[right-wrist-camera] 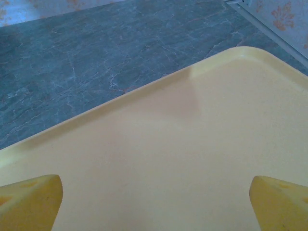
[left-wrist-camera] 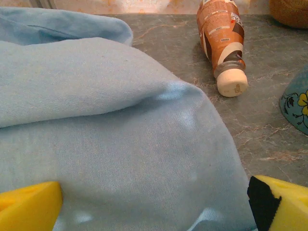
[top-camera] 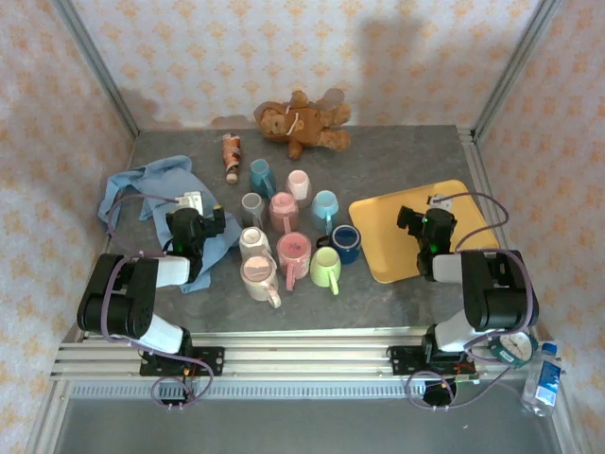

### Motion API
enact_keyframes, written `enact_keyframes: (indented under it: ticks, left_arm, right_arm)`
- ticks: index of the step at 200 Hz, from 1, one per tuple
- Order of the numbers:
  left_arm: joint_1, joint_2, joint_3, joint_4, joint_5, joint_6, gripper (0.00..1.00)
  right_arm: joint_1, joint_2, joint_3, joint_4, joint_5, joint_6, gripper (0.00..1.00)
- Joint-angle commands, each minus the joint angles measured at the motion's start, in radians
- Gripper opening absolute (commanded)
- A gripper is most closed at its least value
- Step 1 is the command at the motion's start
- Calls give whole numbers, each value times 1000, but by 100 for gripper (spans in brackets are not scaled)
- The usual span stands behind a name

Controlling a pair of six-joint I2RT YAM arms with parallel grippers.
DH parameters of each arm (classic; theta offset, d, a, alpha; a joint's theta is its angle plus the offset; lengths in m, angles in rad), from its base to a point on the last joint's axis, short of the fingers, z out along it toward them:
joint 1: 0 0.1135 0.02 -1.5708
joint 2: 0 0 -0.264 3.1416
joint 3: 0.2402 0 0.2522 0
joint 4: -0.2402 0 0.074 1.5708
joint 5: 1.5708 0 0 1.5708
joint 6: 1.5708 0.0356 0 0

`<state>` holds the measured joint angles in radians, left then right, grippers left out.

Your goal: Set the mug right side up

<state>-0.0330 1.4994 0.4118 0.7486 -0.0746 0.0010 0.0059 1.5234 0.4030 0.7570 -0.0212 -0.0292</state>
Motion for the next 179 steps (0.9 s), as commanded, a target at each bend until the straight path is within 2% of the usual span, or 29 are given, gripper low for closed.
enact_keyframes:
  ticks: [1, 179]
  left_arm:
    - [-8, 0, 18, -11, -13, 10, 100]
    - [-10, -5, 14, -4, -23, 9, 100]
  right_arm:
    - [8, 3, 16, 25, 21, -19, 99]
    - [7, -1, 13, 31, 21, -18, 99]
